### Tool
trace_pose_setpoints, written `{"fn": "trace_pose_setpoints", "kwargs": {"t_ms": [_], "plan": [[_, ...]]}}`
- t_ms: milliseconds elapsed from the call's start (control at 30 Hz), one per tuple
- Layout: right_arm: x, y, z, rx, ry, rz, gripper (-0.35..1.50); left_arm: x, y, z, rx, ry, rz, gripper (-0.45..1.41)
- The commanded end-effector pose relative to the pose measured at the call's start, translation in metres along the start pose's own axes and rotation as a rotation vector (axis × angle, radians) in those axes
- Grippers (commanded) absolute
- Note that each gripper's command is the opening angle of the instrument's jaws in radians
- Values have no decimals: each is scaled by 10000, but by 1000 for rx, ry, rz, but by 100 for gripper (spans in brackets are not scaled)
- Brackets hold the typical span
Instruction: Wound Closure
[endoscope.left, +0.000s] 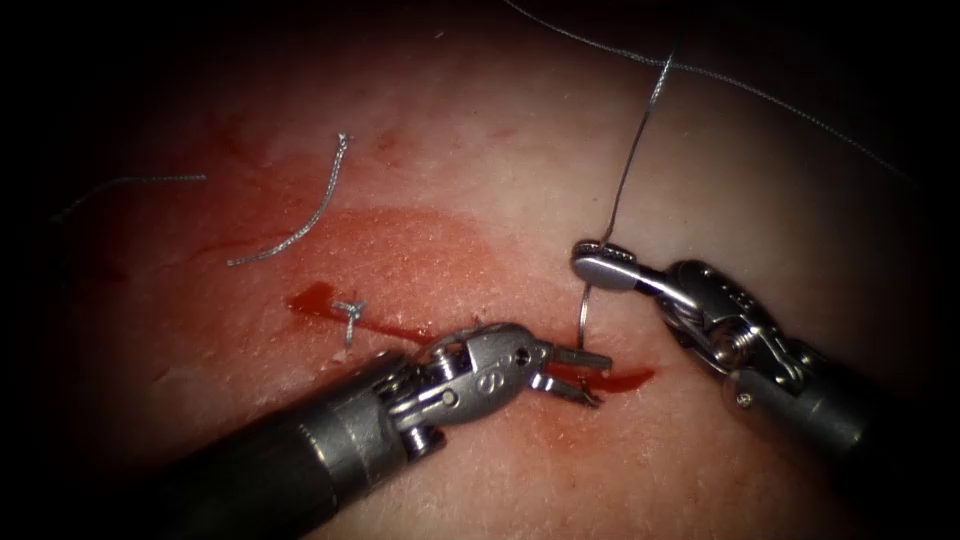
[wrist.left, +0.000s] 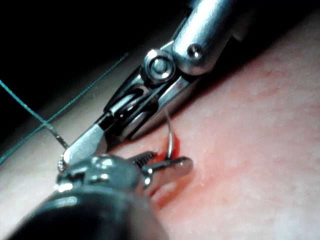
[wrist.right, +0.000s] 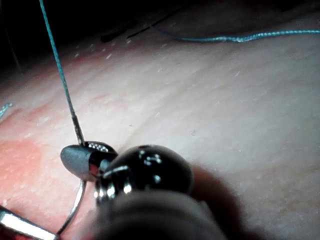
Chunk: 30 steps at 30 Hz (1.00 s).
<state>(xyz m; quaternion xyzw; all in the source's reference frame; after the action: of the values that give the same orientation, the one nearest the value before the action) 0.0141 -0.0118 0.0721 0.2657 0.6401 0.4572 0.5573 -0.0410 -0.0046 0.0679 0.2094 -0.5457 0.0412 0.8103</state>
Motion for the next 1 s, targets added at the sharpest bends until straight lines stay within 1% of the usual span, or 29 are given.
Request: {"fn": "trace_pose_setpoints", "kwargs": {"t_ms": [33,67,133,200,233,267,300,333,367,400,433,467,500,533,600,633,767,800,833,867,900,933,967,1000], "plan": [[10,-1,8,4,2,-7,-35,-8,12,1,-8,0,2,58],[10,-1,8,4,2,-7,-35,-8,12,2,-2,-1,7,66],[9,-1,8,4,2,-8,-35,-9,11,2,8,-2,33,71],[8,-1,7,4,2,-9,-35,-9,10,3,15,-3,46,83],[7,0,7,5,2,-9,-35,-10,9,3,19,-4,48,86],[6,0,7,5,2,-10,-35,-12,9,3,21,-5,53,85],[6,0,7,5,2,-10,-35,-13,9,3,23,-5,59,74],[6,0,7,5,2,-10,-35,-14,9,3,28,-6,65,71],[6,0,7,5,2,-10,-35,-16,8,2,31,-7,77,63],[5,0,7,5,2,-11,-35,-19,8,0,35,-9,99,56],[4,0,6,5,3,-12,-35,-24,11,-3,43,-13,156,54],[3,1,6,7,5,-12,-35,-26,12,-4,50,-15,179,46],[2,1,6,8,5,-7,-35,-30,11,-7,61,-20,204,11],[2,1,6,8,5,-7,-35,-30,9,-7,66,-21,212,-45],[2,1,6,7,5,-7,-35,-27,5,-4,72,-21,225,-45],[2,0,6,1,11,-7,-35,-22,4,-3,76,-19,183,-45],[3,-5,6,-3,12,-4,-35,-11,0,0,80,-13,101,-45],[5,-10,7,-6,15,-65,-35,-9,0,0,67,-10,44,-45],[5,-13,9,-24,30,-199,-27,-9,0,-1,56,-8,-9,-45],[5,-16,11,-52,48,-328,26,-9,0,-2,49,-20,-26,-45],[3,-21,13,-120,79,-516,106,-9,1,-4,31,-39,-84,-45],[4,-26,14,-156,93,-538,113,-9,1,-7,20,-70,-148,-45],[6,-29,14,-169,99,-537,111,-10,1,-10,11,-95,-207,-45],[15,-32,11,-197,109,-531,93,-12,1,-14,-13,-154,-404,-45]]}}
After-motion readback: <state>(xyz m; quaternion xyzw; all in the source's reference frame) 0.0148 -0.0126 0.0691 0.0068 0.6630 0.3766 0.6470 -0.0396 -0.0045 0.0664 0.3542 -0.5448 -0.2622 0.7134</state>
